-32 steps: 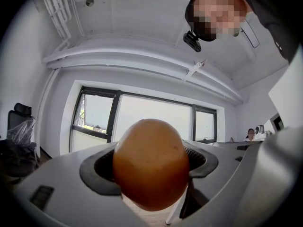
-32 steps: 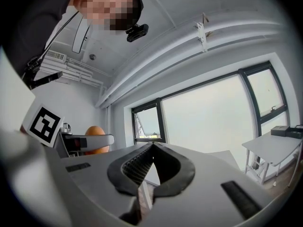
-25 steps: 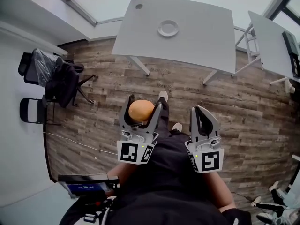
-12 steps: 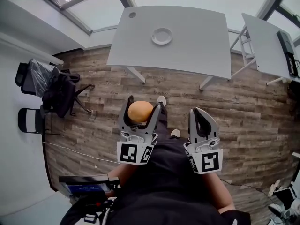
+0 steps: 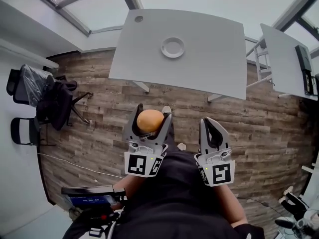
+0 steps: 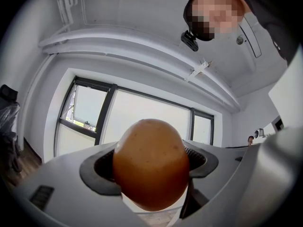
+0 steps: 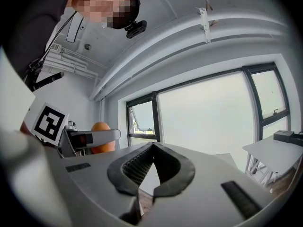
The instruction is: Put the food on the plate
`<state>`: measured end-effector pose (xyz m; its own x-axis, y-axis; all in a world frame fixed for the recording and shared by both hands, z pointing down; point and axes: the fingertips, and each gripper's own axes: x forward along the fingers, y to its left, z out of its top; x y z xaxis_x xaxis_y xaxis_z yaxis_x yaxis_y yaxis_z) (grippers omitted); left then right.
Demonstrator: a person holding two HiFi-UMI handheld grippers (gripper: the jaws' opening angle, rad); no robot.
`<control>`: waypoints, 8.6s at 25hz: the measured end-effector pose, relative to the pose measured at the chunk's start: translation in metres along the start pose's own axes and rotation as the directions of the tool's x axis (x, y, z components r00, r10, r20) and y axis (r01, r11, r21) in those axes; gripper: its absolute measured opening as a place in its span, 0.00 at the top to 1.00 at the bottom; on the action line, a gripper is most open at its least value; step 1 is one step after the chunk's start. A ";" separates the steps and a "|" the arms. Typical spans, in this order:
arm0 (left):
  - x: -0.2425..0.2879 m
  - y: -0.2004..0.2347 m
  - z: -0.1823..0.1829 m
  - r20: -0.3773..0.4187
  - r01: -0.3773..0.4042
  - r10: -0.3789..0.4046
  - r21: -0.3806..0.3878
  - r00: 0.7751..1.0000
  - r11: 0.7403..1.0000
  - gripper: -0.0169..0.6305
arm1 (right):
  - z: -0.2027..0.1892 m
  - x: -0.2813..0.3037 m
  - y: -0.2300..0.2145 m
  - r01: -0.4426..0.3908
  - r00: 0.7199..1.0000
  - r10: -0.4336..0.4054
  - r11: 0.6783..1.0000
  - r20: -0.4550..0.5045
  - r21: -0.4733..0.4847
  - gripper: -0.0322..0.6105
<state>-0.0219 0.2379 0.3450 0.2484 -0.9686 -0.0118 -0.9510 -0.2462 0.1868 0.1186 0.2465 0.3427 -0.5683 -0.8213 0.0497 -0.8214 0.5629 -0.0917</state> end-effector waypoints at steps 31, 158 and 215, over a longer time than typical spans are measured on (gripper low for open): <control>0.172 0.196 0.038 -0.021 0.035 -0.036 -0.037 0.999 0.999 0.39 | 0.029 0.288 -0.012 0.033 0.998 -0.034 0.999 -0.054 -0.023 0.95; 0.371 0.159 -0.310 -0.728 0.297 -0.110 0.133 0.677 0.946 0.39 | 0.028 0.292 -0.165 0.117 0.992 -0.118 0.993 -0.043 -0.033 0.95; 0.391 0.188 -0.362 -0.813 0.323 -0.077 0.141 0.577 0.936 0.39 | 0.006 0.285 -0.181 0.240 0.960 -0.238 0.971 -0.144 -0.007 0.95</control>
<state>-0.0374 -0.1741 0.7308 0.3656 -0.5111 0.7779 -0.8356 -0.5484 0.0324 0.1054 -0.0897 0.3670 -0.3569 -0.9096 0.2129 -0.9341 0.3501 -0.0701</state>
